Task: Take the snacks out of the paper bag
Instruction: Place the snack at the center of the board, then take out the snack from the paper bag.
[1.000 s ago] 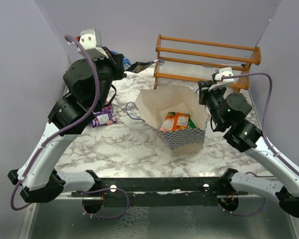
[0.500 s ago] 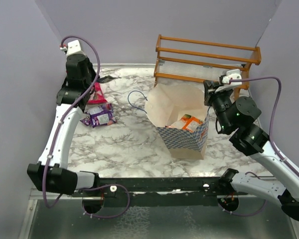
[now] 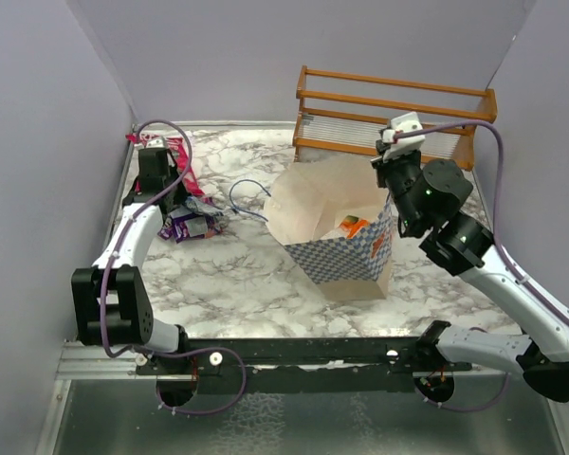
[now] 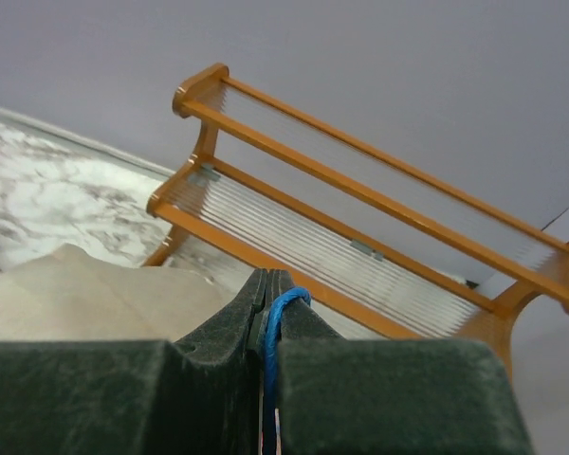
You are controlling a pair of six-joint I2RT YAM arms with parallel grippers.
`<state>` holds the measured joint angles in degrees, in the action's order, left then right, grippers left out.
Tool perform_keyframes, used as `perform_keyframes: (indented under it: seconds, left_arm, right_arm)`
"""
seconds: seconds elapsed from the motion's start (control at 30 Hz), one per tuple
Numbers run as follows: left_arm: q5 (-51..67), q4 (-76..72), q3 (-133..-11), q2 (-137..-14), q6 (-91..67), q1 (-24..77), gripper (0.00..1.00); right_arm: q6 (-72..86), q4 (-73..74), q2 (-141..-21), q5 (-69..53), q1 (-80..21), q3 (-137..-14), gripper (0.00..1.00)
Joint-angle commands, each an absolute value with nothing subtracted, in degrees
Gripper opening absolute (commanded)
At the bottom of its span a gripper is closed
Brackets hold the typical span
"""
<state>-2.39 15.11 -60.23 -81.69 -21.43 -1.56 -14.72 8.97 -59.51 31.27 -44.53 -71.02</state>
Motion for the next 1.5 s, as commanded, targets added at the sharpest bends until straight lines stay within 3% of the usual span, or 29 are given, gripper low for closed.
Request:
perform_keyframes:
  seconds: [0.0, 0.2, 0.37, 0.53, 0.63, 0.77, 0.9, 1.17, 1.3, 1.47]
  left_arm:
    - [0.8, 10.6, -60.1, -83.2, -20.3, -2.5, 0.00]
    - [-3.1, 14.4, -61.4, -86.7, -21.5, -2.5, 0.00]
    - [-2.4, 15.6, -61.9, -86.8, -22.6, -2.5, 0.03]
    - [-2.6, 16.6, -62.4, -85.3, -22.7, -2.5, 0.33]
    - [-1.5, 16.0, -62.9, -82.4, -21.8, -2.5, 0.52]
    - [0.4, 15.6, -63.0, -76.3, -21.9, -2.5, 0.85]
    - [4.8, 17.6, -63.6, -70.4, -23.9, -2.5, 0.98]
    - [15.5, 23.0, -68.0, -65.3, -28.4, -0.3, 0.97]
    - [25.4, 20.2, -67.2, -62.7, -33.9, 2.8, 0.84]
    - [22.4, 18.7, -66.1, -59.2, -39.2, 14.1, 0.76]
  right_arm:
    - [-25.5, 4.9, -62.0, 29.6, -42.9, -76.9, 0.02]
    - [-29.6, 4.7, -62.9, 10.6, -29.4, -79.4, 0.02]
    - [-34.8, 10.7, -68.0, 3.1, -26.9, -88.1, 0.02]
    - [-32.7, 17.1, -70.5, -11.3, -26.9, -90.9, 0.02]
    - [-27.1, 15.6, -69.4, -22.3, -26.9, -84.6, 0.02]
    - [-21.6, 14.5, -67.2, -32.6, -26.9, -77.2, 0.02]
    - [-19.8, 14.8, -65.3, -37.8, -26.9, -75.0, 0.02]
    - [-13.2, 8.4, -61.8, -37.5, -26.9, -71.1, 0.02]
    - [-8.5, 5.5, -62.4, -34.3, -26.9, -70.2, 0.02]
    - [-5.1, -1.0, -60.4, -29.2, -26.9, -66.4, 0.02]
